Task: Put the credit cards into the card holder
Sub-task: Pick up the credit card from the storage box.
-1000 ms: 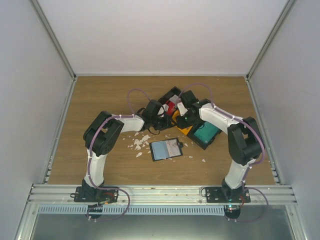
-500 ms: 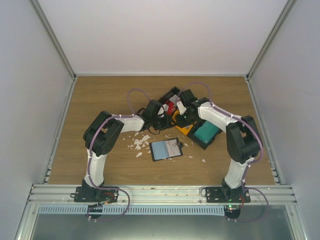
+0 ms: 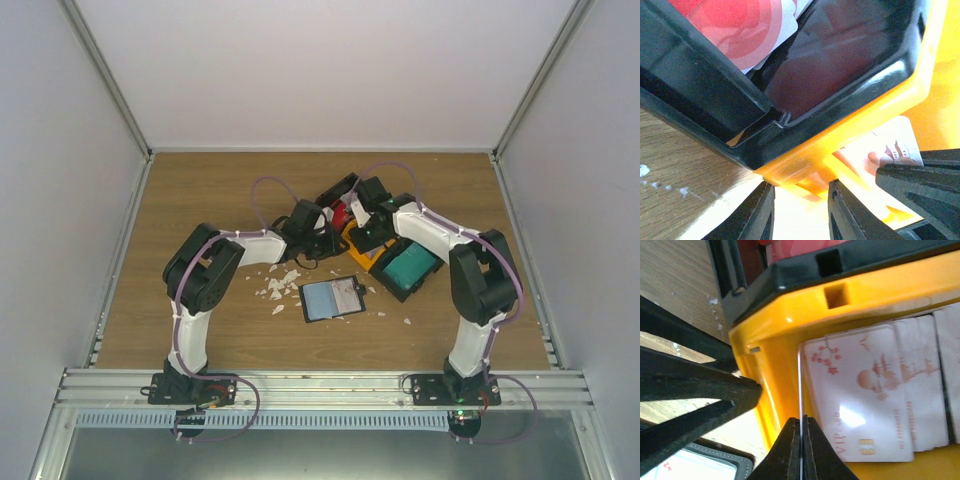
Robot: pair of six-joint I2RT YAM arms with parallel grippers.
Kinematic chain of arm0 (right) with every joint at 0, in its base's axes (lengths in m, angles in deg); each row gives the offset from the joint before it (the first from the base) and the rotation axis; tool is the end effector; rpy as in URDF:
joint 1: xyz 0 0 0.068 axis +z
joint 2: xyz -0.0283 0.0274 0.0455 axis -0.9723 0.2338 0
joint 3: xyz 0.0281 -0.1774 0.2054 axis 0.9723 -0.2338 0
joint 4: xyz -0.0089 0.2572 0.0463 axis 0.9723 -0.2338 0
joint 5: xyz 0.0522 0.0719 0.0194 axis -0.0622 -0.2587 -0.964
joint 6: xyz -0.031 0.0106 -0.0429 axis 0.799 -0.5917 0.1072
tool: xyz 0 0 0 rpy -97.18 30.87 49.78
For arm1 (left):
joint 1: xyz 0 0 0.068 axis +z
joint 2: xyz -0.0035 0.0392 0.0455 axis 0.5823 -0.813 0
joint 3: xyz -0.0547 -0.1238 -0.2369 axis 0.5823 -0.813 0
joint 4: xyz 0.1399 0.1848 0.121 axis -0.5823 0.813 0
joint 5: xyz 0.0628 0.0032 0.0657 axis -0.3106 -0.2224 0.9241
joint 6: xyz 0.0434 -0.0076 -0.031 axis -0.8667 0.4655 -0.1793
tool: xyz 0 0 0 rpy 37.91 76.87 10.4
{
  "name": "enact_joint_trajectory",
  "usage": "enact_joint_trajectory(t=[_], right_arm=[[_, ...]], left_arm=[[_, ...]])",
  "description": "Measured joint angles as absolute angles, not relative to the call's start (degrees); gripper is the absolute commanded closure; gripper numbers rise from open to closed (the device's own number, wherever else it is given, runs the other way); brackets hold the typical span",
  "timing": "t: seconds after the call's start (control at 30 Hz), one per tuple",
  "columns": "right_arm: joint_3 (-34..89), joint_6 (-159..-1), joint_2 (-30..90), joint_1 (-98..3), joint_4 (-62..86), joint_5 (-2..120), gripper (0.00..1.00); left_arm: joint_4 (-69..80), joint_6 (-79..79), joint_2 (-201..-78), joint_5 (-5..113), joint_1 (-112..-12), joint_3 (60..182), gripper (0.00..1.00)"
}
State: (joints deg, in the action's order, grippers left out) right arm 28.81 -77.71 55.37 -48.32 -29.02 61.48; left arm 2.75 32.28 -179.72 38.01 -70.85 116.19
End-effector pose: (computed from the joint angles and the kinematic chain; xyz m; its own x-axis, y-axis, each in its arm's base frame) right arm 0.3274 0.1786 0.1937 -0.8706 -0.3753 -0.3181 -0.4256 0.8989 0.1043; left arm 0.3340 -0.2538 0.1331 -0.9400 -0.1154 -0.3210 0.1558 0.6919 -0.7050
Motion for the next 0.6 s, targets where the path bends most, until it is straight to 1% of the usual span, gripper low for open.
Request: enact_joint_trajectory(t=[0.27,0.37,0.43,0.6], right_arm=[[28.9,-79.2,53.9,-48.1,-30.4,63.7,0.99],[28.9,-80.3,52.4,-48.1,-30.7,64.5,1.00],[28.9,-80.9,51.2,-48.1,-30.6,64.8,0.99],[28.8,-82.7,47.2,-48.1,-30.6,64.8,1.00]], left_arm=[[3.8,32.0,-177.4,39.4,-70.8,115.1,0.69],[3.9,32.0,-176.6,39.8,-70.8,114.9,0.67],[3.8,32.0,-175.7,40.2,-70.8,114.4,0.64],[1.9,32.0,-171.0,40.9,-70.8,110.2,0.51]])
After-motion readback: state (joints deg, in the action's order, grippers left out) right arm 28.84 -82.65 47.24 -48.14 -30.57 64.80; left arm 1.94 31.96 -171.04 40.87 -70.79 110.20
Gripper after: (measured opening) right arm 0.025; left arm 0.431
